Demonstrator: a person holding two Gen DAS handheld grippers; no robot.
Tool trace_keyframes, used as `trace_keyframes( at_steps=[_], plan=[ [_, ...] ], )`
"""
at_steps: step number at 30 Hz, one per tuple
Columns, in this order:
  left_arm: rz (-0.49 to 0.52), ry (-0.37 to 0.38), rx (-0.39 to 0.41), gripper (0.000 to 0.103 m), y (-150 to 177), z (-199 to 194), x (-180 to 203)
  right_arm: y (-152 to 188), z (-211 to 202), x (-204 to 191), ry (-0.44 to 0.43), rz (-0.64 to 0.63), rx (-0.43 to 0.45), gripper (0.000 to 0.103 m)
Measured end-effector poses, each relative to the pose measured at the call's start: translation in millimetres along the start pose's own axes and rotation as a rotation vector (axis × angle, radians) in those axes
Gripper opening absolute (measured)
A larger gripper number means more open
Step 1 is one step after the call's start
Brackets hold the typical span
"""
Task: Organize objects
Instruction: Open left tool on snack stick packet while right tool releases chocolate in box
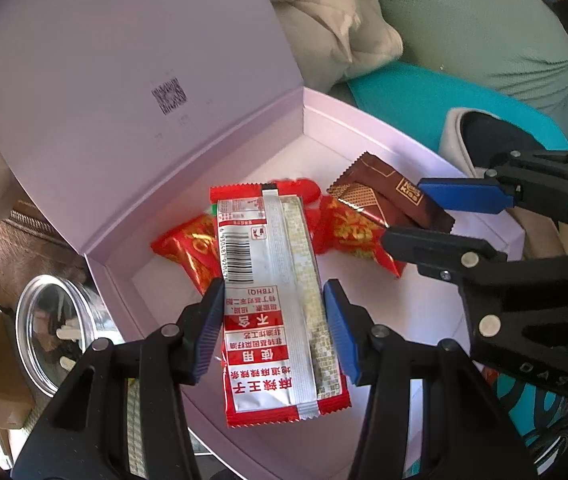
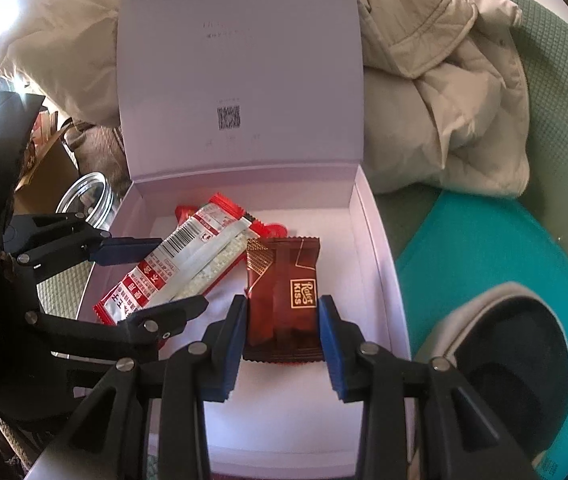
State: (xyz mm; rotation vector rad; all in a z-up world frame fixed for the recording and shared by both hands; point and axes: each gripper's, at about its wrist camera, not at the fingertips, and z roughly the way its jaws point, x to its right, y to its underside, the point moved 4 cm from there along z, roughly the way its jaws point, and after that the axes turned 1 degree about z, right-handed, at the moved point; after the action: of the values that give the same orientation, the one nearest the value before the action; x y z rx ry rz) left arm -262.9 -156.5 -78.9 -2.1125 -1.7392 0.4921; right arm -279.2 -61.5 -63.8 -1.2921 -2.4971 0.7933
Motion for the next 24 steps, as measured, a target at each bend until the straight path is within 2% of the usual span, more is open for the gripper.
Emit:
trace_keyframes(
  at_steps=[3, 9, 15, 24],
  plan=[
    [-0.02, 0.025, -0.02, 0.048, 4.0, 0.8, 0.0, 8.1, 2.0, 1.5, 0.003, 0.002, -0.016, 0.036],
    [-0.021, 0.021, -0.046, 0.048, 11.8, -0.2, 2.7, 25.5, 7.9, -0.4, 0.012, -0.008, -0.066, 0.036],
    [-0.038, 0.027, -0.058, 0.048, 23.2, -4.5, 0.1, 30.3, 8.0, -10.4, -0.001, -0.037, -0.102, 0.036],
    [-0.011, 0.018, -0.079, 0.048, 19.3, 1.9, -0.3, 31.0, 14.7, -15.3, 0.001, -0.05, -0.139, 0.036]
  ],
)
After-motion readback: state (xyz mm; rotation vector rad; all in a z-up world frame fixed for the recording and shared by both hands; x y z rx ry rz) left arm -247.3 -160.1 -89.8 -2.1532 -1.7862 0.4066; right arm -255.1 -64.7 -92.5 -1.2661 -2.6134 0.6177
